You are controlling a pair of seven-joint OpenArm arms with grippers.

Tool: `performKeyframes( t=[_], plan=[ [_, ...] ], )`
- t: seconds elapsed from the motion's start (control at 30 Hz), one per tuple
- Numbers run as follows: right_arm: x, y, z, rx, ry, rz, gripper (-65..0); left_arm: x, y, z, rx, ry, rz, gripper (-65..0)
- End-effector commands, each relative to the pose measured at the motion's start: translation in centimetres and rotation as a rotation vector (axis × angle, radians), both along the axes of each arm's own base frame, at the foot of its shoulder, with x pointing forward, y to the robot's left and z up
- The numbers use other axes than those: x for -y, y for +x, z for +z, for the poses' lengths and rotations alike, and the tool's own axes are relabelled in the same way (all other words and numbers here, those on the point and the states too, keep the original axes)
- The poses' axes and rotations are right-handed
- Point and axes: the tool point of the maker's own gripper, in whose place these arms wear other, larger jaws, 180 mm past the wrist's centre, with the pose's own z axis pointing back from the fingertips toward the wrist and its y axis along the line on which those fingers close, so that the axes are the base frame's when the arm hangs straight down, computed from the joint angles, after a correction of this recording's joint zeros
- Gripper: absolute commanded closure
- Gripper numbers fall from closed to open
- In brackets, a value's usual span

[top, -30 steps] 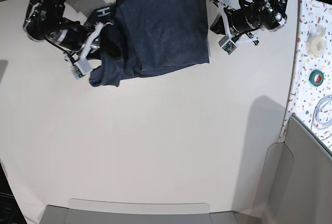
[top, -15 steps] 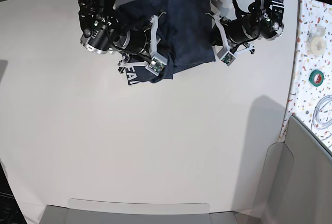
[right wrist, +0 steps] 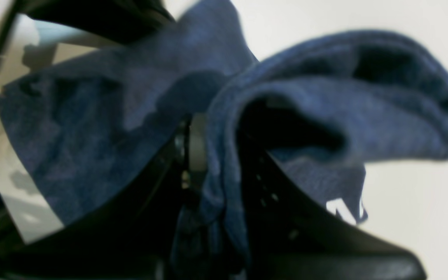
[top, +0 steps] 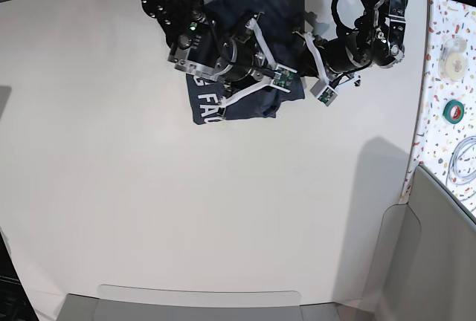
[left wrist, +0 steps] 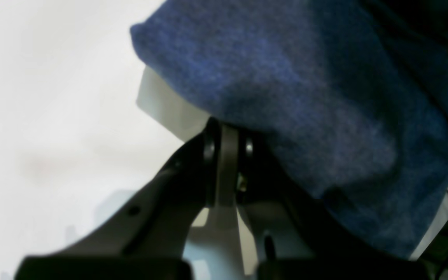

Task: Layout the t-shirt on the table in an organized manner, then fold the t-shirt properly
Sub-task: 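Fold the shirt over again with both grippers into a compact square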

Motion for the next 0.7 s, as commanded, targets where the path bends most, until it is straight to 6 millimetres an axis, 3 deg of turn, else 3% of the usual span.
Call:
performKeyframes(
  t=[0.0, 0.17, 0.43, 0.53, 0.67],
  plan=[
    [-0.9, 0.5, 0.8, 0.046, 0.003, 0.027, -1.4, -2.1, -1.5, -1.7, -0.077, 0.128, -0.012, 0.0],
    [-1.4, 0.5, 0.0, 0.123, -0.117, 0.085, -2.9, -2.1, -1.5, -1.7, -0.077, 0.128, -0.012, 0.0],
    [-2.0, 0.0, 0.4, 0.163, -0.135, 0.128, -30.2, -2.1, -1.4, -1.7, -0.075, 0.128, -0.012, 0.0],
    [-2.1, 0.3, 1.5, 0.19, -0.111, 0.122, -35.6, -2.1, -1.4, -1.7, -0.075, 0.128, -0.012, 0.0],
    [-3.0, 0.5, 3.4, 0.24, -0.033, 0.135, -36.5, -2.1, -1.4, -1.7, -0.075, 0.128, -0.012, 0.0]
  ],
)
